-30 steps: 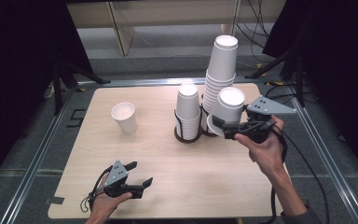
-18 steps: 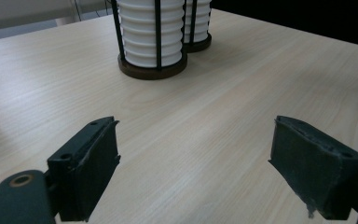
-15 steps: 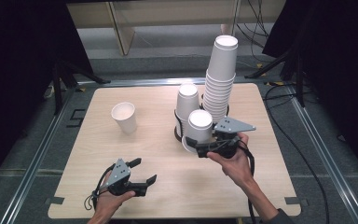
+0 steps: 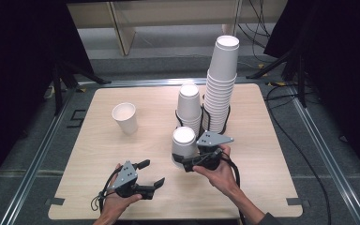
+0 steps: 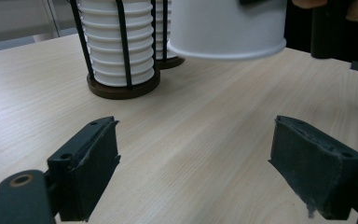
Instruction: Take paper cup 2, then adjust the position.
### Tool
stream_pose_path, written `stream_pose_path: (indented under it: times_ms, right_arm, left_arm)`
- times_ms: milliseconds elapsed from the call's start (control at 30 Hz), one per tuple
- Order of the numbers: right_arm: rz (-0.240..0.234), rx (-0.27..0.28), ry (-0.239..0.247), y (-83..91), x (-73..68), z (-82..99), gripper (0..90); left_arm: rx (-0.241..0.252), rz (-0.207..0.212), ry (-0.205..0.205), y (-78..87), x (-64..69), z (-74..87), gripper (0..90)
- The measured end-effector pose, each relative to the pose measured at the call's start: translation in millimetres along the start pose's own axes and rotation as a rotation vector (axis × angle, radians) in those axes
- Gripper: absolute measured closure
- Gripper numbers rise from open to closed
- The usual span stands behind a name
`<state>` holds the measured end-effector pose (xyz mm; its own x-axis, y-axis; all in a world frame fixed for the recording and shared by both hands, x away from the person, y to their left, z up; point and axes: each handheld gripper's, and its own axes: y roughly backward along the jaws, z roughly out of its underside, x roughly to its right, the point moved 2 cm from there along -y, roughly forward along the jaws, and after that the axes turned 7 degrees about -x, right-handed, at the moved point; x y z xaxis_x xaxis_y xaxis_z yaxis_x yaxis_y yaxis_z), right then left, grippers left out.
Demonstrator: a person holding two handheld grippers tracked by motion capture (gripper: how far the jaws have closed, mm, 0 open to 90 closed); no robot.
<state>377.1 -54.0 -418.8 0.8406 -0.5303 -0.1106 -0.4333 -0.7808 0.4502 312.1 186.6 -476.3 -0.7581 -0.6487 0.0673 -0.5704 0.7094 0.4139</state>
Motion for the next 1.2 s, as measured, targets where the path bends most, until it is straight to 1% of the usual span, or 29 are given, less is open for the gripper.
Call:
stream_pose_path:
  times_ms: [33, 100, 133, 167, 267, 300, 333, 367, 400, 433, 500, 533, 567, 600, 667, 700, 733, 767, 833, 867, 900, 933, 967, 1000, 1033, 1067, 1100, 1133, 1200]
  right_arm:
    - [-0.014, 0.006, 0.001, -2.4, -1.1, 0.8, 16.6]
    - [-0.018, -0.003, 0.006, -4.8, -3.8, 2.0, 16.6]
    - [-0.011, -0.005, 0.021, -6.2, -4.4, 2.2, 16.6]
    - [-0.027, 0.001, 0.022, -9.2, -6.5, 2.9, 16.7]
    - [-0.034, -0.010, 0.021, -13.0, -10.0, 3.9, 16.6]
    - [-0.028, -0.015, 0.033, -13.0, -9.8, 3.9, 16.6]
    - [-0.042, -0.019, 0.025, -14.0, -11.0, 4.2, 16.6]
    - [-0.057, -0.015, 0.021, -16.1, -12.7, 4.7, 16.6]
    - [-0.051, -0.012, 0.034, -16.8, -12.7, 4.6, 16.6]
    - [-0.059, -0.029, 0.024, -17.7, -15.0, 5.0, 16.6]
    - [-0.064, -0.027, 0.027, -20.3, -16.9, 5.5, 16.6]
    - [-0.073, -0.014, 0.031, -22.7, -17.9, 5.7, 16.6]
    - [-0.092, -0.020, 0.031, -25.5, -19.8, 6.4, 16.7]
    - [-0.076, -0.035, 0.037, -25.2, -20.8, 6.6, 16.6]
    - [-0.099, -0.033, 0.039, -28.1, -23.5, 6.7, 16.6]
    - [-0.088, -0.054, 0.036, -27.3, -25.1, 6.7, 16.7]
    - [-0.109, -0.050, 0.024, -28.9, -27.1, 6.7, 16.6]
    - [-0.091, -0.041, 0.046, -29.5, -26.9, 6.1, 16.7]
    - [-0.094, -0.035, 0.068, -31.9, -28.6, 5.3, 16.6]
    - [-0.108, -0.051, 0.035, -31.6, -31.5, 5.9, 16.7]
    - [-0.102, -0.052, 0.042, -32.1, -31.9, 5.5, 16.6]
    - [-0.106, -0.042, 0.045, -34.1, -33.2, 5.0, 16.7]
    - [-0.113, -0.041, 0.066, -35.4, -33.3, 4.1, 16.7]
    - [-0.110, -0.038, 0.082, -36.4, -33.2, 3.6, 16.7]
    - [-0.126, -0.039, 0.053, -38.2, -36.6, 4.0, 16.7]
    - [-0.121, -0.057, 0.051, -37.8, -38.1, 3.9, 16.7]
    - [-0.114, -0.039, 0.078, -39.4, -37.1, 3.4, 16.7]
    - [-0.118, -0.046, 0.084, -39.5, -37.6, 3.2, 16.8]
    - [-0.125, -0.050, 0.085, -40.7, -40.2, 3.2, 16.8]
  left_arm:
    - [-0.005, 0.000, 0.002, 0.1, 0.2, 0.1, 14.4]
    - [-0.006, 0.005, -0.001, -0.1, 0.5, 0.0, 14.4]
    - [0.003, 0.011, -0.002, -0.5, 0.7, 0.0, 14.4]
    - [0.014, 0.020, -0.001, -1.2, 0.8, 0.0, 14.4]
    - [0.023, 0.019, 0.007, -0.9, 1.7, -0.3, 14.4]
    - [0.023, 0.020, 0.005, -0.9, 1.5, -0.3, 14.4]
    - [-0.016, 0.004, -0.031, 1.7, -1.2, 0.3, 14.4]
    - [-0.001, 0.011, -0.022, 0.6, -0.5, 0.3, 14.4]
    - [0.009, 0.014, 0.004, 0.4, 2.0, -0.3, 14.4]
    - [0.009, 0.014, 0.004, 0.7, 2.1, -0.4, 14.4]
    - [0.003, 0.014, -0.009, 1.7, 1.3, -0.2, 14.4]
    - [0.007, 0.013, -0.006, 1.9, 1.7, -0.2, 14.4]
    - [0.016, 0.017, -0.002, 1.5, 2.0, -0.4, 14.4]
    - [0.031, 0.027, -0.001, 0.3, 2.1, -0.5, 14.4]
    - [0.030, 0.021, -0.009, 0.9, 2.7, -0.5, 14.4]
    - [0.035, 0.019, -0.001, 0.6, 3.6, -0.7, 14.4]
    - [0.035, 0.019, -0.001, 0.7, 3.7, -0.9, 14.4]
    - [0.025, 0.012, -0.004, 1.8, 3.8, -1.2, 14.4]
    - [0.024, 0.013, -0.009, 2.0, 3.7, -1.5, 14.4]
    - [0.025, 0.014, -0.007, 1.7, 4.1, -1.8, 14.4]
    - [0.026, 0.017, -0.006, 1.2, 4.5, -1.9, 14.4]
    - [0.041, 0.030, -0.005, -0.7, 5.0, -2.0, 14.4]
    - [0.042, 0.032, -0.007, -1.2, 5.3, -2.2, 14.4]
    - [0.030, 0.027, -0.004, -1.0, 6.6, -2.6, 14.4]
    - [0.028, 0.025, -0.007, -1.3, 7.0, -2.6, 14.4]
    - [0.029, 0.025, -0.008, -1.7, 7.3, -2.7, 14.4]
    - [0.038, 0.029, -0.004, -3.1, 7.7, -2.8, 14.4]
    - [0.029, 0.029, -0.007, -3.4, 7.7, -2.7, 14.2]
    - [0.039, 0.036, -0.007, -4.9, 8.4, -2.9, 13.3]
